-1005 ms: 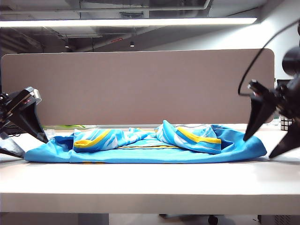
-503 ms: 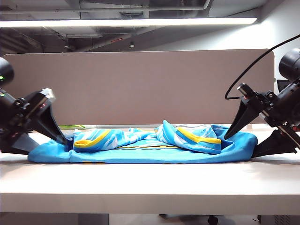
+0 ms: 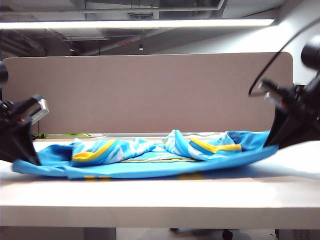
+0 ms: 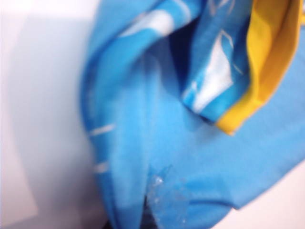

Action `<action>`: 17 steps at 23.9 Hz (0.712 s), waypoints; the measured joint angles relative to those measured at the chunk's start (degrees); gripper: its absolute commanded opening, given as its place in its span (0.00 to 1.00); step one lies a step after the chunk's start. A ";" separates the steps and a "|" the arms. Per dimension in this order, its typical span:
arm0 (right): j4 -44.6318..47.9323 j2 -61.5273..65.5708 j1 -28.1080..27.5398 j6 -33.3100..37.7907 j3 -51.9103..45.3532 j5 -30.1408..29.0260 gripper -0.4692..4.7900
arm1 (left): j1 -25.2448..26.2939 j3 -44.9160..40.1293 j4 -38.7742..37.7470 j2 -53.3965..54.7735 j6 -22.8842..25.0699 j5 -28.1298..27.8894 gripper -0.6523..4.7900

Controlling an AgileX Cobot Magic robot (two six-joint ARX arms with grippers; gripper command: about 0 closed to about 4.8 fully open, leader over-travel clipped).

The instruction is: Fold the bottom side of the soccer jersey horizontally towards the center, about one-third of the way, then fold the sleeve back towards the center, creating a straight line along the edge of the the soccer jersey, and finally fold the bottom of the soccer jersey up towards the top, creating a neat rectangle.

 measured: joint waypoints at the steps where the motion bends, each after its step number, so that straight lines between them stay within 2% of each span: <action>1: -1.36 -1.84 0.00 -1.03 -0.20 0.00 0.09 | -0.15 -0.31 -2.64 -1.25 1.25 -0.57 0.11; 4: -5.49 -9.33 0.02 -2.51 -2.34 -0.09 0.09 | -0.59 -3.28 -10.67 -7.17 3.89 -2.67 0.11; 7: -12.72 -21.84 0.02 -2.93 -6.84 -0.15 0.09 | -1.81 -9.97 -18.69 -20.48 4.63 -3.13 0.11; 12: -21.05 -36.44 0.02 -3.17 -10.84 0.33 0.09 | -1.90 -11.17 -28.55 -36.65 5.44 -8.35 0.11; 15: -22.58 -42.80 0.11 -2.01 -11.52 1.51 0.09 | -1.60 -11.17 -28.20 -44.54 4.48 -10.01 0.11; 17: -20.26 -42.86 0.02 -0.74 -11.45 2.51 0.09 | -1.62 -10.80 -25.38 -45.09 3.04 -9.97 0.11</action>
